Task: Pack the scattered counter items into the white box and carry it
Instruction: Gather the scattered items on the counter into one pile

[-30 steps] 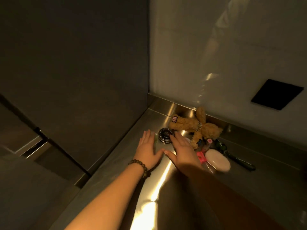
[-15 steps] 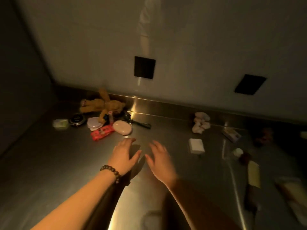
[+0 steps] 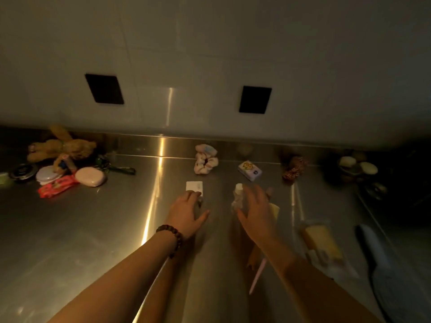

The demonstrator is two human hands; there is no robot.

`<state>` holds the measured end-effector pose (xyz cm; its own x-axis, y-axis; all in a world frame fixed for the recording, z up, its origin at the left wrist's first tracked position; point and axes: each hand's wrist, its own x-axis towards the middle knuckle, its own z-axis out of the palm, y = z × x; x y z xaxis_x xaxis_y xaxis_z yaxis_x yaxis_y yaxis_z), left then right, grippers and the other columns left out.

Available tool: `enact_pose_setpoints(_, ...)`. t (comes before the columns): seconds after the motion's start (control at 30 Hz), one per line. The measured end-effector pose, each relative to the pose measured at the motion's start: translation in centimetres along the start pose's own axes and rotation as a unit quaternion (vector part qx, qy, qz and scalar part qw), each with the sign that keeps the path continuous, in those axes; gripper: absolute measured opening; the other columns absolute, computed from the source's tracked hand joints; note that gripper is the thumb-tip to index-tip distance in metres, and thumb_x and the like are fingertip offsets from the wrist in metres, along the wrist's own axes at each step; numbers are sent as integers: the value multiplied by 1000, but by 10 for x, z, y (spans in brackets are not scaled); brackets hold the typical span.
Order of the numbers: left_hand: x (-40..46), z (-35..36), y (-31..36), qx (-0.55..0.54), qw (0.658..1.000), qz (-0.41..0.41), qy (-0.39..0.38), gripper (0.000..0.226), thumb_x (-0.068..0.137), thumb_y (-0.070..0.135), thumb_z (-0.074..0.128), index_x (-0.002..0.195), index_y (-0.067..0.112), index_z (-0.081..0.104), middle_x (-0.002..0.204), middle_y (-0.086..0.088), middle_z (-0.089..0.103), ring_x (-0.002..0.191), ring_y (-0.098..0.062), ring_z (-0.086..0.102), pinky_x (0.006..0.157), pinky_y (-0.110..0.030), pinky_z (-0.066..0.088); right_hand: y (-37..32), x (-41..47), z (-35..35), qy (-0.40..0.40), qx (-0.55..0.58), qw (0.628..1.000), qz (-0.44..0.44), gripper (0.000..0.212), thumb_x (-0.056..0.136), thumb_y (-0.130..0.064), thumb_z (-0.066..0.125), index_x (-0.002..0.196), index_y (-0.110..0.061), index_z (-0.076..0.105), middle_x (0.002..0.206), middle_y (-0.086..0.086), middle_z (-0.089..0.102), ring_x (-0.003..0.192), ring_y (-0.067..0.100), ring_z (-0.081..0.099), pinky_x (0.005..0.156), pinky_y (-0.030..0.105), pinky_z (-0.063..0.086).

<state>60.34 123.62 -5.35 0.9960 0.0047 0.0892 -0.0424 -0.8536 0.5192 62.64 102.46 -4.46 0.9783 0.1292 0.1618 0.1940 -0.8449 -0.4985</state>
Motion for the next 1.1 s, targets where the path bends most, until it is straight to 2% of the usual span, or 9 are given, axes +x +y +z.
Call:
enact_pose_setpoints(0.2, 45, 8, -10, 74, 996, -30, -24, 89, 74, 59, 63, 145, 22, 24, 151, -6, 24, 138, -25, 22, 112, -41, 22, 0, 43, 9, -76, 1, 997, 18, 95, 81, -40, 71, 150, -35, 6, 158, 1, 13, 139, 25, 30, 113, 53, 26)
enact_pose_setpoints(0.33, 70, 18, -18, 130, 987, -32, -94, 112, 68, 67, 64, 149, 24, 0, 158, -4, 1, 144, -23, 0, 115, -41, 8, -5, 60, 20, -128, 122, 981, 83, 74, 90, -22, 61, 148, -32, 16, 134, 12, 54, 117, 26, 56, 98, 43, 47)
enact_pose_setpoints(0.4, 78, 21, -21, 135, 983, -38, -120, 117, 66, 68, 65, 149, 22, -4, 158, -4, -3, 144, -23, -2, 115, -40, 6, -5, 60, 21, -131, 130, 979, 86, 59, 93, -20, 57, 143, -29, 28, 122, 12, 60, 109, 27, 60, 93, 44, 50)
enact_pose_setpoints(0.5, 84, 23, -26, 101, 986, -50, -123, 111, 67, 60, 72, 148, 15, 11, 155, -6, 15, 142, -24, 12, 114, -35, 14, -3, 58, 13, -112, 157, 978, 77, 40, 94, -18, 53, 130, -30, 39, 108, 8, 65, 99, 25, 64, 91, 44, 49)
enact_pose_setpoints(0.57, 87, 22, -29, 75, 990, -50, -106, 99, 66, 52, 76, 144, 16, 26, 146, -4, 32, 133, -22, 28, 109, -33, 26, 4, 59, 2, -29, 168, 982, 84, 32, 93, -18, 52, 122, -30, 44, 97, 9, 67, 89, 24, 66, 91, 46, 47)
enact_pose_setpoints(0.7, 88, 24, -22, 44, 995, -32, -82, 88, 65, 48, 77, 137, 18, 36, 135, -2, 40, 122, -20, 37, 101, -31, 34, 36, 69, -26, 78, 187, 961, 186, 30, 92, -17, 56, 121, -14, 47, 108, 16, 63, 78, 15, 57, 61, 27, 49)
enact_pose_setpoints(0.87, 90, 33, -9, 17, 997, 6, -78, 86, 66, 48, 76, 136, 18, 36, 137, -2, 38, 124, -18, 33, 102, -28, 31, 57, 79, -28, -56, 132, 939, 312, 52, 86, -29, 68, 127, -5, 47, 119, 11, 56, 103, 21, 56, 77, 25, 42)
enact_pose_setpoints(0.97, 87, 34, -5, 15, 997, 12, -74, 85, 68, 47, 75, 137, 18, 36, 138, -2, 38, 125, -18, 33, 103, -29, 31, 61, 84, -15, -140, 88, 933, 319, 42, 86, -36, 67, 113, -6, 56, 108, 11, 60, 94, 20, 58, 75, 27, 44)
enact_pose_setpoints(1.1, 82, 29, -7, 16, 998, -1, -60, 83, 71, 43, 74, 138, 19, 34, 139, -1, 37, 125, -18, 34, 103, -28, 32, 66, 90, -6, -128, 14, 943, 307, 28, 88, -26, 64, 109, -8, 58, 98, 7, 60, 83, 14, 55, 77, 27, 48)
